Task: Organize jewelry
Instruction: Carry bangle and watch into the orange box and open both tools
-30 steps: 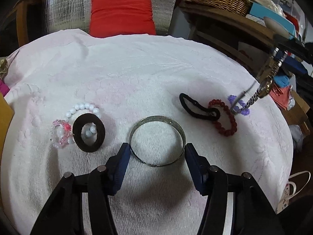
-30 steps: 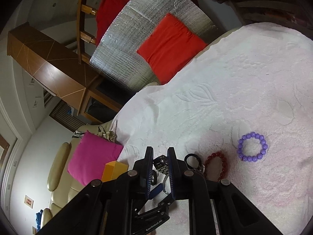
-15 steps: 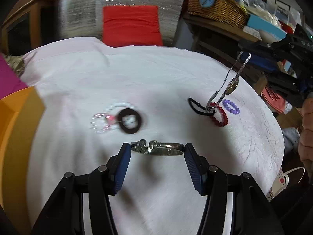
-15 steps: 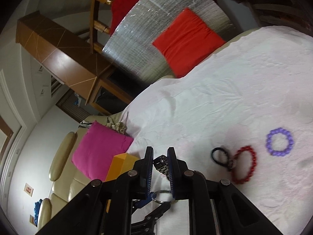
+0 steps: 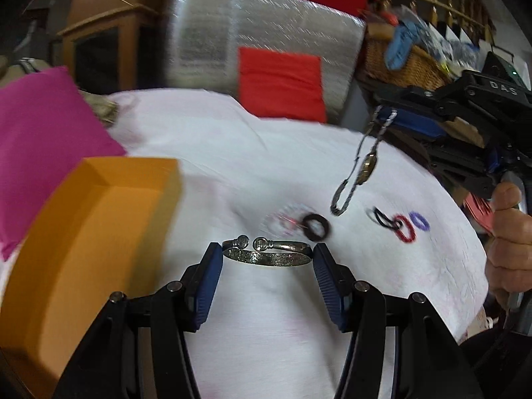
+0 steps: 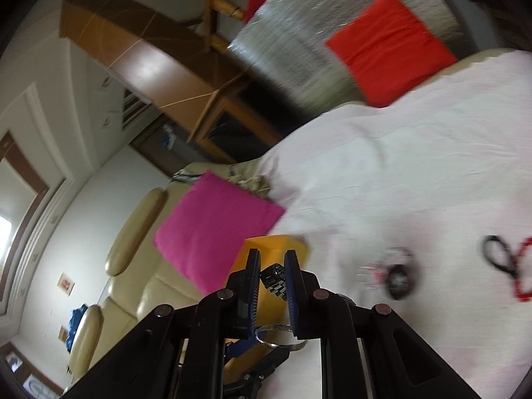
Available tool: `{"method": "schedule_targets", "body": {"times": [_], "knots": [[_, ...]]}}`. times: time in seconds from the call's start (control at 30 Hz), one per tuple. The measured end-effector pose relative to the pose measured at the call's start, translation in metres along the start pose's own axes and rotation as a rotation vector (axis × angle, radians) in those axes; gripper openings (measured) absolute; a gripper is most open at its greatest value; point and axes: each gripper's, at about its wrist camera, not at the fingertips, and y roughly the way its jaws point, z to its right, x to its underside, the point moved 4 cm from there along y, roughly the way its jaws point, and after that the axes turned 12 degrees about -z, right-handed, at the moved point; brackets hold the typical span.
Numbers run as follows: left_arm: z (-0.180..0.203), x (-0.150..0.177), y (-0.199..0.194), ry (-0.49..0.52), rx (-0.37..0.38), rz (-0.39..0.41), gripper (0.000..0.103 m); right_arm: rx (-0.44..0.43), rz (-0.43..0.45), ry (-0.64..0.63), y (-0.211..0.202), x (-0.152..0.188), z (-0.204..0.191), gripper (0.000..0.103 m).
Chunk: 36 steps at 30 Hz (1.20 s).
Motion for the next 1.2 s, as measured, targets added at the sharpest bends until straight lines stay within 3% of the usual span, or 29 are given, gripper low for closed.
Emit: {"method": "schedule_targets", "body": {"times": [0.2,0.37,0.53,0.67,0.73,0.8,0.83,0.87,1.2], "knots": [[-0.063,0.007,-0.044,-0.127,-0.116,0.104,0.058,-0.083,-0.049,-0.061,0.064,0.002,-0.056,0.016],[-0.117,0.013,-0.061,-0.265,-0.267,0.15,0.058,-0.125,-0.119,-0.065,0.119,0.016,-0.08,0.016],[-0.157,0.028,-0.038,-0.391,-0.384,0.021,0.058,-0.124,-0.198,-0.06,0.169,0.032,-0.086,0.016],[-0.162,0.035,-0.021,-0.4,-0.423,-0.05,0.06,-0.08,-0.274,0.001,0.199,0.045,-0.069,0.019],[-0.16,0.033,-0.018,-0.396,-0.45,-0.051,0.06,-0.081,-0.286,0.044,0.202,0.045,-0.059,0.02],[-0.157,0.033,-0.019,-0.378,-0.476,-0.042,0.061,-0.062,-0.271,0.062,0.195,0.041,-0.052,0.04],[-0.154,0.031,-0.019,-0.365,-0.487,-0.032,0.061,-0.062,-0.249,0.066,0.188,0.039,-0.049,0.058],[-0.151,0.03,-0.019,-0.353,-0.494,-0.026,0.062,-0.058,-0.21,0.068,0.177,0.036,-0.044,0.061],[-0.095,0.004,-0.01,-0.186,-0.499,0.041,0.062,0.07,-0.107,0.162,0.087,0.009,0.034,0.061]]}}
